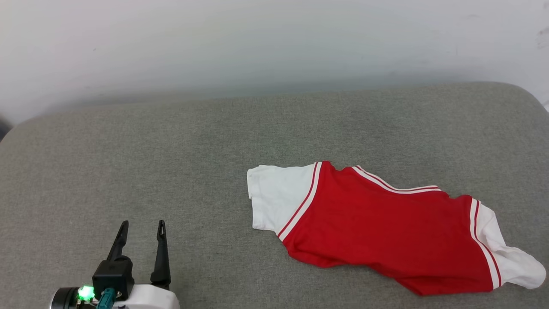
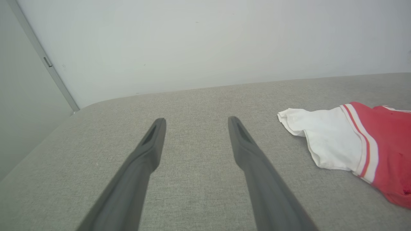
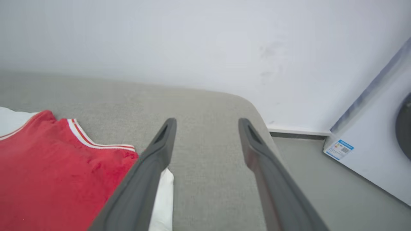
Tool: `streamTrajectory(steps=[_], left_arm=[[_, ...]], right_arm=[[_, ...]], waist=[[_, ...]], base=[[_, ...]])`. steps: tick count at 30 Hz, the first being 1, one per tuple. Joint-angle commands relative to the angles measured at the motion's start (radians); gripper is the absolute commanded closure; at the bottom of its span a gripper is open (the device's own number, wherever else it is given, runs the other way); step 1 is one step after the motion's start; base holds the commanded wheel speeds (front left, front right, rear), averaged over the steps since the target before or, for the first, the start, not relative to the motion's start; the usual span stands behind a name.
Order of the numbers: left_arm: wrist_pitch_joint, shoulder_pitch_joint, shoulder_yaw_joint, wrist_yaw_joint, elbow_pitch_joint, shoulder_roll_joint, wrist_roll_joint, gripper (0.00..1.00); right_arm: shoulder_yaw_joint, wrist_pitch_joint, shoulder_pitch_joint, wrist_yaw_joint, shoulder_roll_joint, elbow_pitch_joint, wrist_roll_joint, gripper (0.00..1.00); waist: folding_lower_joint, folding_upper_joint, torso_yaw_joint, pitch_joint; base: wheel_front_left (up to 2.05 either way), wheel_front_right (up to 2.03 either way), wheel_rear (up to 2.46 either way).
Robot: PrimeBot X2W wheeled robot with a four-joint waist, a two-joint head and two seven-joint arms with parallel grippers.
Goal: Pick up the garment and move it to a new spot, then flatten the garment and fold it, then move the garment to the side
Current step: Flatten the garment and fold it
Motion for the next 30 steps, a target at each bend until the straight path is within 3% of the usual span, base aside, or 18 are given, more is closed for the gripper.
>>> streamTrajectory(steps=[1,8,14,22,27,30], left_arm=[[-0.003,-0.019,-0.002,-0.005,0.003,0.008,0.006,0.00],[0.045,-0.129,-0.028,-0.055,0.017,0.064,0.033,0.00],[0.123,-0.335,-0.049,-0.151,0.068,0.126,0.039,0.00],[0.349,-0.680,-0.151,-0.309,0.185,0.152,0.039,0.00],[0.590,-0.867,-0.258,-0.344,0.281,0.136,-0.046,0.00],[0.764,-0.964,-0.384,-0.345,0.306,0.143,-0.158,0.00]], right_arm=[[-0.045,-0.026,0.026,-0.001,0.063,-0.034,-0.053,0.00],[-0.175,-0.135,0.087,-0.001,0.372,-0.220,-0.299,0.00],[-0.185,-0.196,0.124,-0.001,0.533,-0.295,-0.385,0.00],[-0.130,-0.224,0.133,-0.001,0.612,-0.305,-0.416,0.00],[-0.097,-0.238,0.107,-0.001,0.628,-0.287,-0.419,0.00],[-0.079,-0.244,0.084,-0.001,0.630,-0.277,-0.426,0.00]], waist=[[0.0000,0.0000,-0.005,-0.004],[0.0000,0.0000,-0.012,-0.007],[0.0000,0.0000,-0.025,0.016],[0.0000,0.0000,-0.060,0.079],[0.0000,0.0000,-0.085,0.132],[0.0000,0.0000,-0.103,0.166]], base=[[0.00,0.00,0.00],[0.00,0.00,0.00],[0.00,0.00,0.00],[0.00,0.00,0.00],[0.00,0.00,0.00],[0.00,0.00,0.00]])
